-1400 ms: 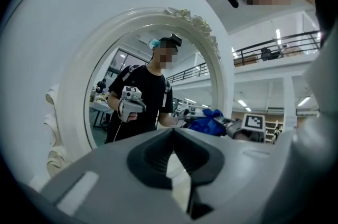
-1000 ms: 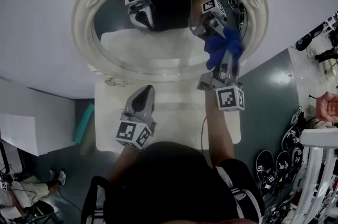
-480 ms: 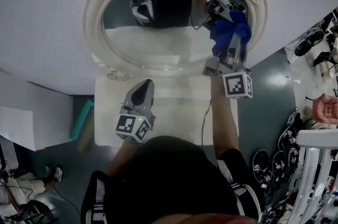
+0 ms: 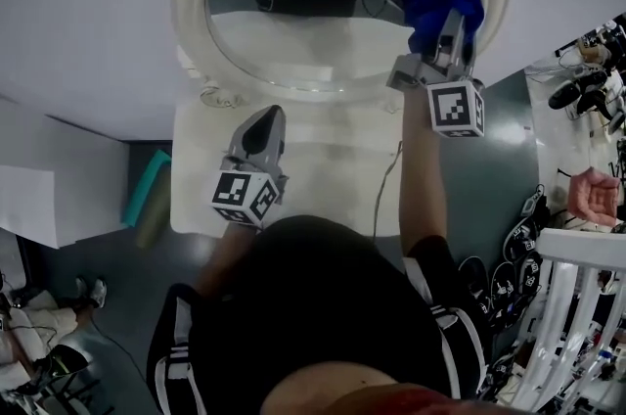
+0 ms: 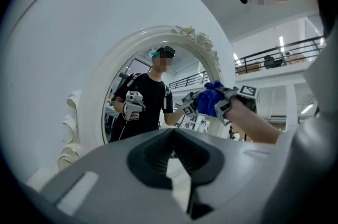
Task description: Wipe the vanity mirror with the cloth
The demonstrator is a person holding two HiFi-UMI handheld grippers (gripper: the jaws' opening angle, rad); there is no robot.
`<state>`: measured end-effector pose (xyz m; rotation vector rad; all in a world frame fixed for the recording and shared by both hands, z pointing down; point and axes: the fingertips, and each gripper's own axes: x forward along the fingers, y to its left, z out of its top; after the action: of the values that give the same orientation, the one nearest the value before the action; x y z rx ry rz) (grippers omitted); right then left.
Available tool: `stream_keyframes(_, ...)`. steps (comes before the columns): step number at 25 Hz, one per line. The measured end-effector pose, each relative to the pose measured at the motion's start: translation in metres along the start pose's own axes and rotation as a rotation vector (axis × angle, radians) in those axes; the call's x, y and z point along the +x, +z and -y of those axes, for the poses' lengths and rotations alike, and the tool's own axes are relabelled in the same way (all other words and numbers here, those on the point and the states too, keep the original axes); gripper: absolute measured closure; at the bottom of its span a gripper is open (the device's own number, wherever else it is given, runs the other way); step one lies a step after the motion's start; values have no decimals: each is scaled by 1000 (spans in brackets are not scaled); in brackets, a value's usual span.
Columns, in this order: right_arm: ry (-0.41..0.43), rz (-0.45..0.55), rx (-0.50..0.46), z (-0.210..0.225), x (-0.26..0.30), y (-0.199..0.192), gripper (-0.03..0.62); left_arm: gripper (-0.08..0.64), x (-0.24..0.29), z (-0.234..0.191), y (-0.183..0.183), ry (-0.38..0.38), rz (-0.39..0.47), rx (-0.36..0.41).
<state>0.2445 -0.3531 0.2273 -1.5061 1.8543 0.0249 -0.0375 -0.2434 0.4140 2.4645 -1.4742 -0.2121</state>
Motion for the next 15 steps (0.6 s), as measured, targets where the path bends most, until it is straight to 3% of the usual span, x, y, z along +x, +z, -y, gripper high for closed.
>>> stream_keyframes(15, 112, -23, -86, -66, 44, 18, 548, 552, -28, -13, 5, 39, 29, -16)
